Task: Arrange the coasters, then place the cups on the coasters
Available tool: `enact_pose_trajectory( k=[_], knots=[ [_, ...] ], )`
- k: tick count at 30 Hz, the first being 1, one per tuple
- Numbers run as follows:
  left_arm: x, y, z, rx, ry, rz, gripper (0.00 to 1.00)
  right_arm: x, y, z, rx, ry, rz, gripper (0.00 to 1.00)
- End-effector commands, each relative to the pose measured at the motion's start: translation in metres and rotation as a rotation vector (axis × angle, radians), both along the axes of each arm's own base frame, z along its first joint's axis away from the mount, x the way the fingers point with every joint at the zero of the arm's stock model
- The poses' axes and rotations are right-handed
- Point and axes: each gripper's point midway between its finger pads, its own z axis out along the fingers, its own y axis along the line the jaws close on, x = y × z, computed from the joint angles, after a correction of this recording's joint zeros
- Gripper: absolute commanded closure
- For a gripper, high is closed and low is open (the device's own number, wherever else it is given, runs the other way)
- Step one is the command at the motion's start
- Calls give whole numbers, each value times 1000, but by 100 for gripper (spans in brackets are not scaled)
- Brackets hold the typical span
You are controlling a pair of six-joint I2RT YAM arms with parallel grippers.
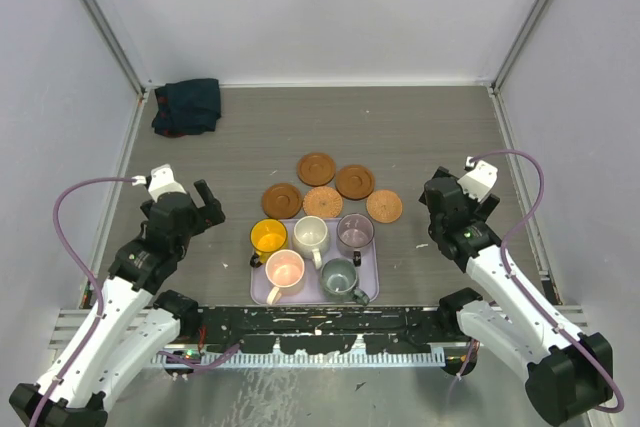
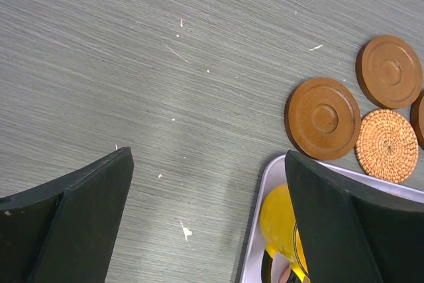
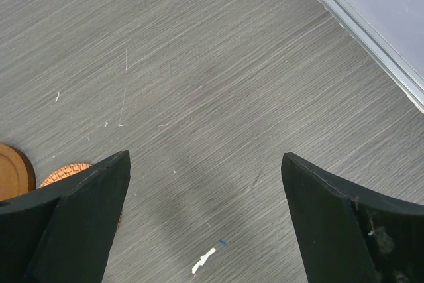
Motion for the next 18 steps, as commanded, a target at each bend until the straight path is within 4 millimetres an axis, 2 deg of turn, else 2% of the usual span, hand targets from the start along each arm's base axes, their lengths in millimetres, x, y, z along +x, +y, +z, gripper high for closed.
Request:
enact_pose_trajectory(
  k=[1, 18],
  knots=[
    [7, 2, 10, -8, -46, 21, 2, 5, -3, 19, 8, -68, -35, 0],
    [7, 3, 10, -12, -44, 37, 2, 8, 0, 16, 6, -53, -24, 0]
  ],
)
